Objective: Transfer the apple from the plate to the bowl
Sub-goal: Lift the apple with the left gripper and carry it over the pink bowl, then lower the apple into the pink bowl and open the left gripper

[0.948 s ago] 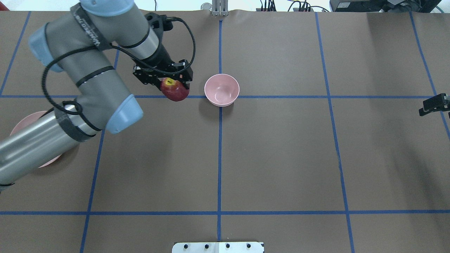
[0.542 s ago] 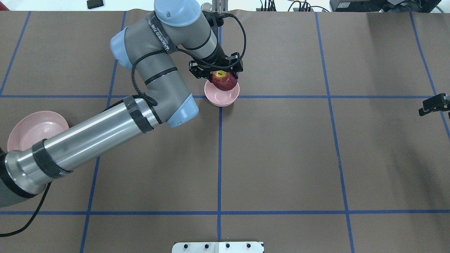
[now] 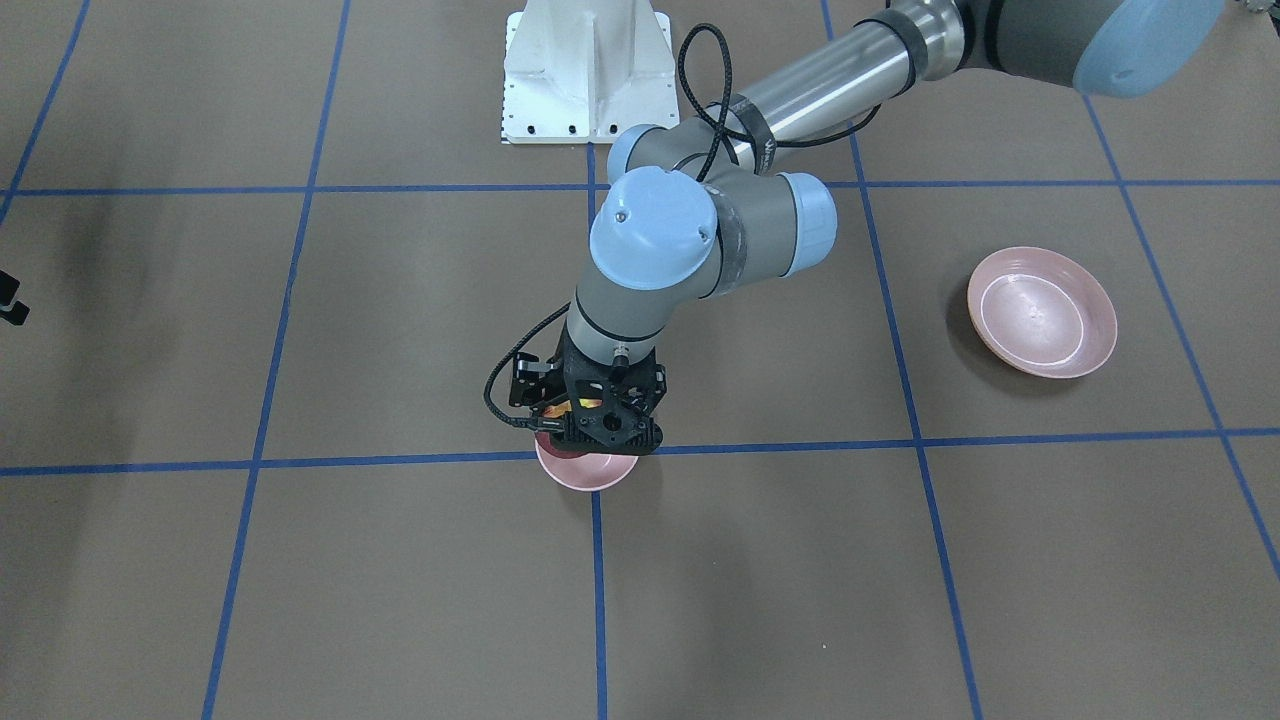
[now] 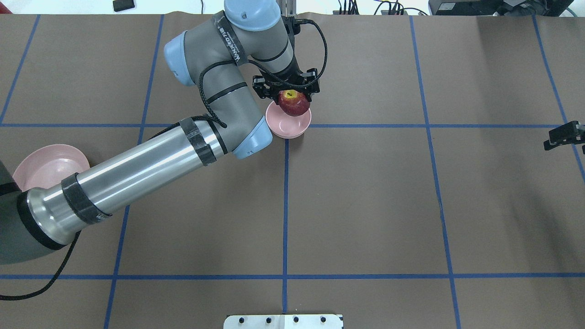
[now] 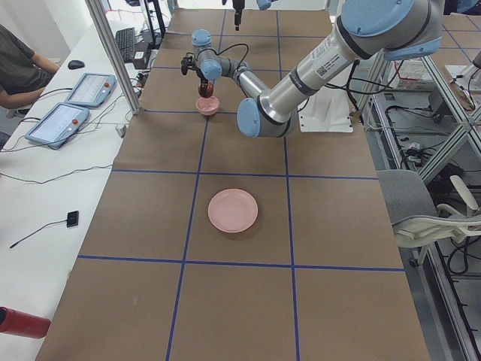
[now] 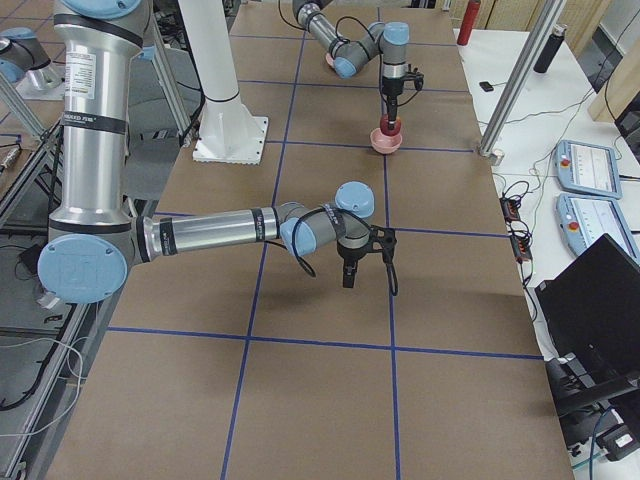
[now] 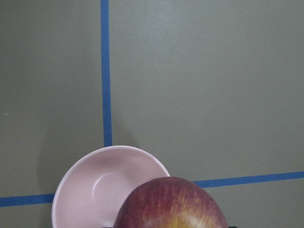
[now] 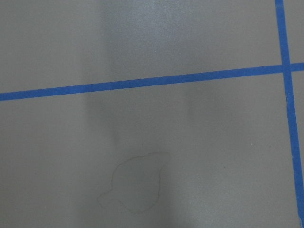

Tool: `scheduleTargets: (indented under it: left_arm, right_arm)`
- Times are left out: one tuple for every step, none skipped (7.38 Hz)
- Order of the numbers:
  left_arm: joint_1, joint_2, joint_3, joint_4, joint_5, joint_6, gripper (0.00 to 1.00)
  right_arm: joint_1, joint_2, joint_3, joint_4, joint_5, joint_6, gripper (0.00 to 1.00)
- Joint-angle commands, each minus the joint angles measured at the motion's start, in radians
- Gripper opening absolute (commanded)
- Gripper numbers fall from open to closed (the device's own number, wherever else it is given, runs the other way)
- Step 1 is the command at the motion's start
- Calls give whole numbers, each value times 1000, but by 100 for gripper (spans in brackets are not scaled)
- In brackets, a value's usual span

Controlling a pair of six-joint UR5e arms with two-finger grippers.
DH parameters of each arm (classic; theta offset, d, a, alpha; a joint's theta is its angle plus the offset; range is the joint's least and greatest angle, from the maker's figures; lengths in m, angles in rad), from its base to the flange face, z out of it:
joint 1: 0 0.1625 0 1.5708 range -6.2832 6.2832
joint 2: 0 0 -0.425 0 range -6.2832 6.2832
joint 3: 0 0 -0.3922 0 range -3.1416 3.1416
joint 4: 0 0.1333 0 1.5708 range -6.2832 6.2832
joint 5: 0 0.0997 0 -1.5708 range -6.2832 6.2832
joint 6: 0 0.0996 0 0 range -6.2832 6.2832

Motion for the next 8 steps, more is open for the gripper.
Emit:
scheduleTargets:
  left_arm:
    - [3, -16, 4, 59, 75, -1, 0]
    - [3, -16, 10, 60, 85, -30, 0]
    - [26, -18, 32, 60, 139, -58, 0]
    - [41, -25, 41, 62, 181, -70, 0]
    - [45, -33, 50, 83, 180, -73, 0]
    - [49, -33, 52, 97, 181, -72, 0]
    - [60, -33, 79, 97, 181, -72, 0]
    - [64, -44, 90, 97, 181, -72, 0]
  right_arm:
    - [0, -1, -3, 0, -1, 1, 100]
    - [0, 0, -8, 0, -1, 1, 100]
    - [0, 0, -8, 0, 1, 1, 100]
    - [0, 0, -11, 0, 1, 1, 100]
    - [0, 0, -12, 2, 2, 1, 100]
    - [0, 0, -12, 2, 2, 1, 100]
    - [0, 0, -14, 0, 4, 1, 100]
    - [-5, 2, -14, 2, 5, 7, 100]
